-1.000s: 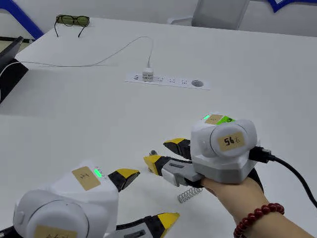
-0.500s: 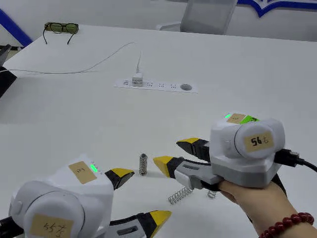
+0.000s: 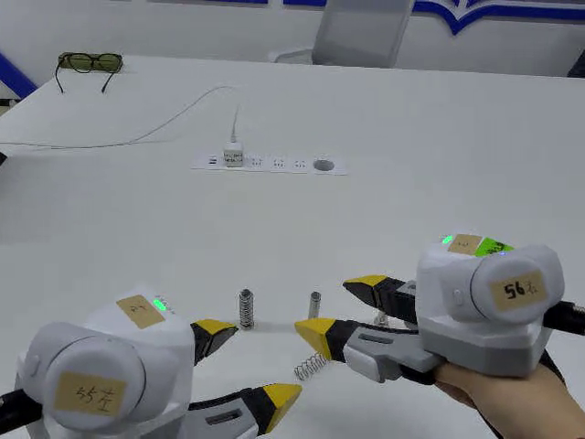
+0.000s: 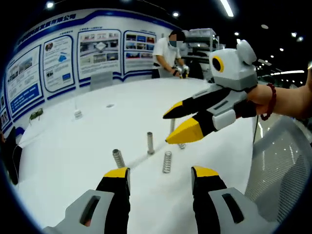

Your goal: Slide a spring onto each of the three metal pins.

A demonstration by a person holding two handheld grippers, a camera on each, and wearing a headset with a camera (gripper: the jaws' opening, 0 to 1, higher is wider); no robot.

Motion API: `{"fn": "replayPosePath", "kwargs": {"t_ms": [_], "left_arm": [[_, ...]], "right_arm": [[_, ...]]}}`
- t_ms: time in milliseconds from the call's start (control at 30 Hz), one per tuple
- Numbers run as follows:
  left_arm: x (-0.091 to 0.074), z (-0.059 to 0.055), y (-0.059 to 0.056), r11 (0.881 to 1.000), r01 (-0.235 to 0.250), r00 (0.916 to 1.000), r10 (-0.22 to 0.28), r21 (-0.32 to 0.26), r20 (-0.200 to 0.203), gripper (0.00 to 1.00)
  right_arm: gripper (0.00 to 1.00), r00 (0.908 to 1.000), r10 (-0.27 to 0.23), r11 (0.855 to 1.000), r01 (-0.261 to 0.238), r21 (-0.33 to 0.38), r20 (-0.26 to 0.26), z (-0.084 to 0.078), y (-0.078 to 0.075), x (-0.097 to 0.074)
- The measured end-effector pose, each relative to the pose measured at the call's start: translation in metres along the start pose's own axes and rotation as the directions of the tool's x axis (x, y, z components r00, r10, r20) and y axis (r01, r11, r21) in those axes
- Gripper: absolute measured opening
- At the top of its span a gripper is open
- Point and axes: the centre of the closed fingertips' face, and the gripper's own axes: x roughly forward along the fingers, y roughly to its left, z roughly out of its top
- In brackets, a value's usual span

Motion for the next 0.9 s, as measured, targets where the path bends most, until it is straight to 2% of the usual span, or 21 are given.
{"fn": "replayPosePath", "kwargs": {"t_ms": [167, 367, 467, 533, 567, 633, 900], "left_arm": [[0.007, -0.004, 0.002, 1.000, 0.006, 0.9999, -0.006, 0.013, -0.016, 0.49], [0.017, -0.007, 0.002, 0.997, 0.029, 0.9993, -0.028, 0.066, -0.025, 0.46], [0.023, -0.013, 0.003, 0.996, 0.038, 0.9983, -0.034, 0.086, -0.047, 0.44], [0.025, -0.015, 0.002, 0.995, 0.047, 0.9979, -0.043, 0.088, -0.049, 0.43], [0.027, -0.013, 0.001, 0.996, 0.058, 0.9979, -0.055, 0.070, -0.035, 0.44], [0.029, -0.014, 0.000, 0.997, 0.065, 0.9975, -0.063, 0.052, -0.032, 0.44], [0.044, -0.017, -0.003, 0.994, 0.078, 0.9959, -0.074, 0.078, -0.052, 0.38]], "right_arm": [[0.46, 0.9999, -0.010, 1.000, 0.010, 0.010, 0.005, -0.003, -0.006, -0.011], [0.48, 0.9999, -0.007, 1.000, 0.007, 0.015, 0.013, -0.007, -0.009, -0.024], [0.50, 0.9999, -0.008, 1.000, 0.008, 0.013, 0.010, -0.011, -0.012, -0.030], [0.51, 0.9999, -0.008, 1.000, 0.008, 0.014, 0.008, -0.014, -0.013, -0.033], [0.52, 0.9999, -0.007, 1.000, 0.007, 0.015, 0.007, -0.016, -0.013, -0.035], [0.53, 1.0000, -0.006, 1.000, 0.006, 0.015, 0.007, -0.018, -0.014, -0.038], [0.58, 0.9999, 0.004, 1.000, -0.004, 0.026, 0.017, -0.028, -0.013, -0.049]]}}
